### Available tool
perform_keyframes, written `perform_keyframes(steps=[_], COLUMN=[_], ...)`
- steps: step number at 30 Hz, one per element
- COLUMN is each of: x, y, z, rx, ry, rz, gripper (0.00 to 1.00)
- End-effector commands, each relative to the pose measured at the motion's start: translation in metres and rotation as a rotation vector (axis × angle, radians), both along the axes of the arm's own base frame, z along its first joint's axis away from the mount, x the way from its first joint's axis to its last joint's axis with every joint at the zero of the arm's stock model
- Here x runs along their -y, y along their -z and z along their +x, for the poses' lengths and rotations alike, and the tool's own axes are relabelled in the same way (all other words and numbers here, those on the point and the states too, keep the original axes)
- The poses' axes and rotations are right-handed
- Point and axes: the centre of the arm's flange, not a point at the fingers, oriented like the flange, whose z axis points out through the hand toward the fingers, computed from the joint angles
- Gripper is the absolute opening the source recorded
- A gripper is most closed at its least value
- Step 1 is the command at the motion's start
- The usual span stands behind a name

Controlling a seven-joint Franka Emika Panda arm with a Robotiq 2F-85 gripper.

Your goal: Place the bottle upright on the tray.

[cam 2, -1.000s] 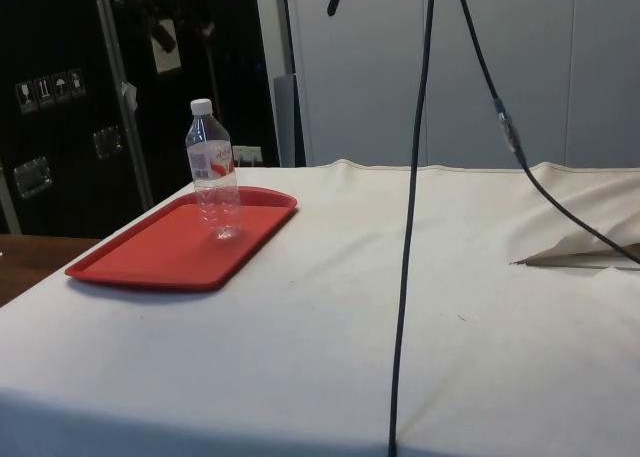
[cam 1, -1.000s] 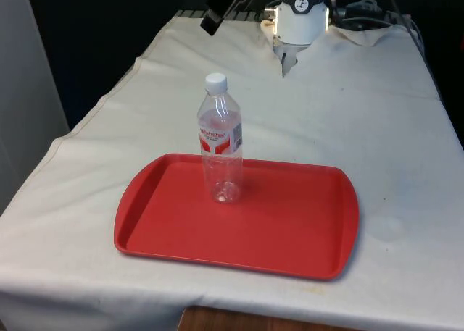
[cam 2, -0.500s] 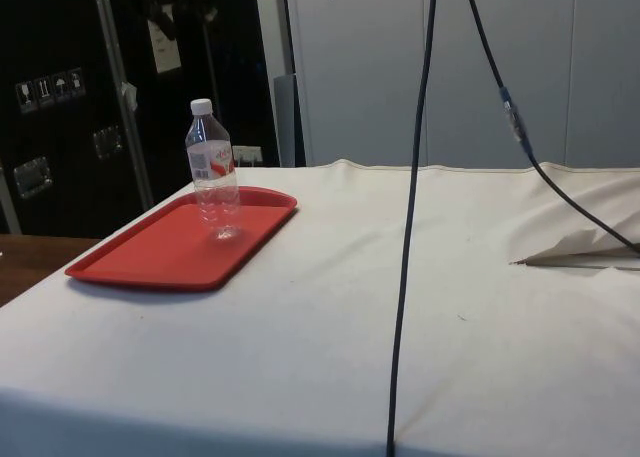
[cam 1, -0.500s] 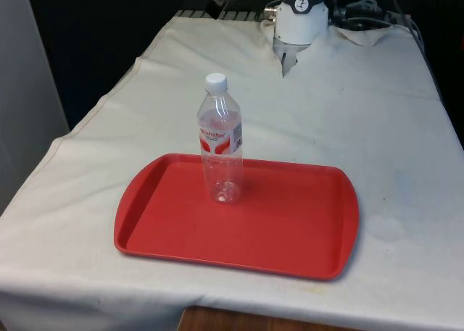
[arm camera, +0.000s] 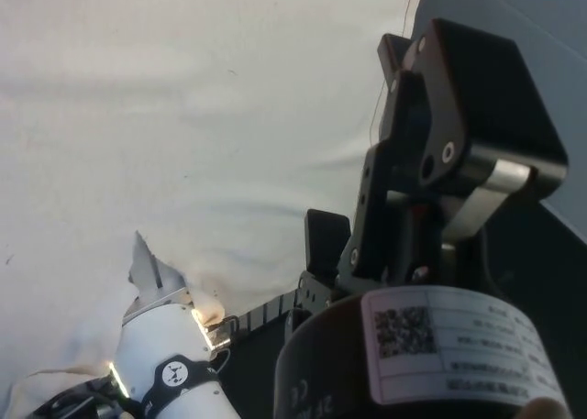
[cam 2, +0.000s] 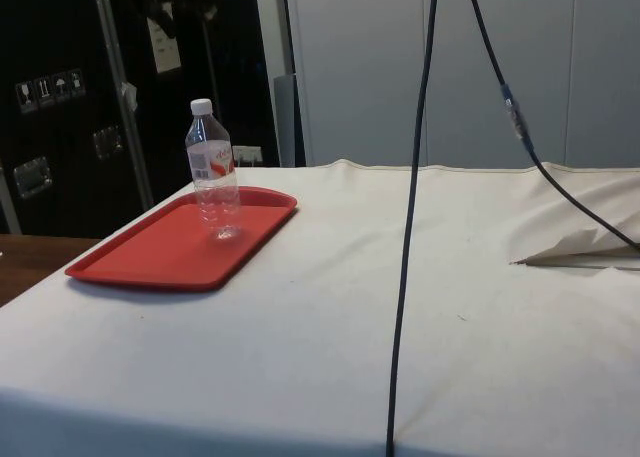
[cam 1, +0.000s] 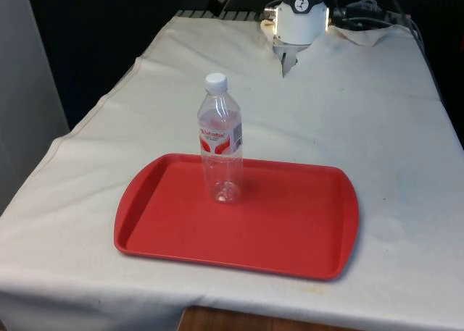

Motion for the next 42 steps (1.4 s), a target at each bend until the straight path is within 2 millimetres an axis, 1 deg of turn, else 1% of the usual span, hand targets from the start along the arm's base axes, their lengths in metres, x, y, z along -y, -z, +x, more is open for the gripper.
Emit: perform_keyframes(steps=[1,6,7,8,15,16,17,18,25,26,27,28,36,37,38,42], x=[-0.003,-0.003,0.000,-0.003,-0.003,0.000,-0.003,-0.003,-0.003,0.000,0.000,-0.003,-0.004,-0.001,-0.004,-0.004], y=[-0.007,-0.010,-0.002,-0.010,-0.014,-0.006,-0.014,-0.014,-0.018,-0.010,-0.011,-0.019,-0.022,-0.015,-0.022,-0.022], z=[-0.003,-0.003,0.000,-0.004,-0.004,-0.001,-0.004,-0.004,-0.005,-0.002,-0.002,-0.005,-0.006,-0.004,-0.006,-0.006], rx=[0.019,0.024,0.006,0.025,0.032,0.014,0.033,0.034,0.044,0.025,0.026,0.046,0.057,0.036,0.058,0.061], ry=[-0.004,0.002,0.004,0.002,0.006,0.009,0.007,0.008,0.014,0.017,0.018,0.016,0.022,0.027,0.023,0.030], rz=[0.015,0.016,0.002,0.016,0.016,0.003,0.016,0.016,0.014,0.002,0.002,0.013,0.012,0.001,0.012,0.010], gripper=[1.00,1.00,1.00,1.00,1.00,1.00,1.00,1.00,1.00,1.00,1.00,1.00,1.00,1.00,1.00,1.00])
